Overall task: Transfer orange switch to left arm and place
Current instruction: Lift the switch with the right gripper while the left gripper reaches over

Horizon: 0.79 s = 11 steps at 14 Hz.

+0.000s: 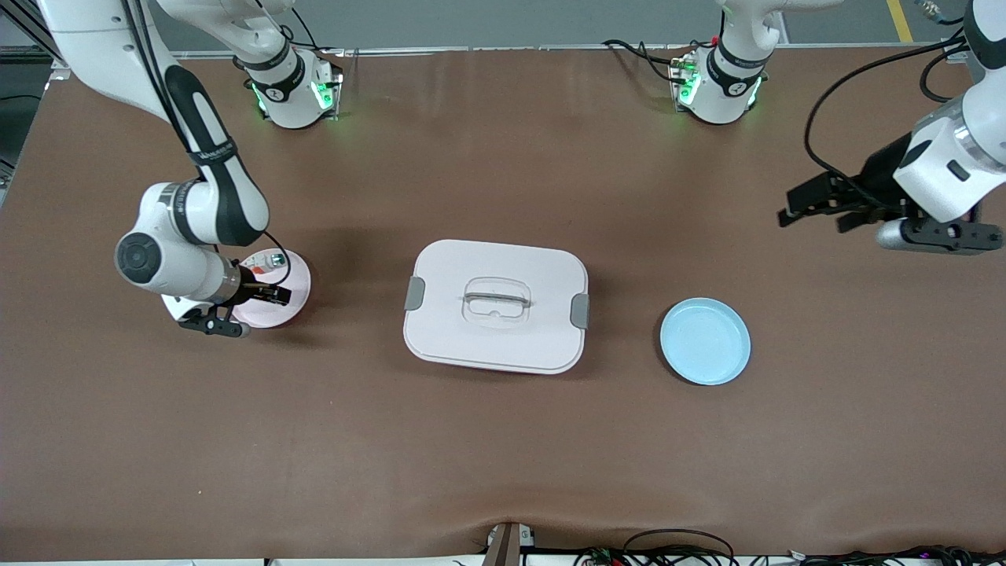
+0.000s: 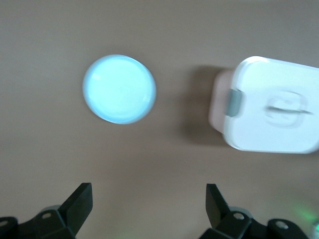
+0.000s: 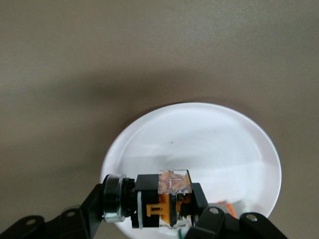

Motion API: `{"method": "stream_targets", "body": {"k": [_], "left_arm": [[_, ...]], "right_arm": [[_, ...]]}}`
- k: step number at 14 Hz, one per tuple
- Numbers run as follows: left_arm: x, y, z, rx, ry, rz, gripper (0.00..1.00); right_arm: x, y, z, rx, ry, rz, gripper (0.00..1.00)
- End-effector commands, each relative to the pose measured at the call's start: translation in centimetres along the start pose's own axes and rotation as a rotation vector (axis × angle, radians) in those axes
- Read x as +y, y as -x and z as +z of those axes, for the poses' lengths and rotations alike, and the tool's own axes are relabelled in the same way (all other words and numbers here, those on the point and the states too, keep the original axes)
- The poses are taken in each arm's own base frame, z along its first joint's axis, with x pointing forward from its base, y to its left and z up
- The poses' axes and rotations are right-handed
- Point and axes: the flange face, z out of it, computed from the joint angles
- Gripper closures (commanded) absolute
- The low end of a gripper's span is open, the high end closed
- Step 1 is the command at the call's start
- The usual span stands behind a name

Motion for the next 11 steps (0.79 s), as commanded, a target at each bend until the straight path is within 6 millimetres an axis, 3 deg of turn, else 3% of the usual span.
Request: {"method": "stream_targets", "body": {"k": [1,5,11], "left_arm": [[1.6,-0.4,1.7,-0.082,0.154,0.01,0.0],[7.7,-0.1,3.7,-0.133,0.35,0.036,0.0],[13.7,-1.0,7.8,-0.124,0.547,-0.018,0.0]], "right_arm": [[-1.9,-0.1,-4.1,-0.059,-0.118,0.066,1.0],[-4.4,-0.7,-9.9,-0.14,-0.228,0.192,1.0],[-13.8,0.6,-16.3,-0.223,-0.349,0.564,1.0]]}}
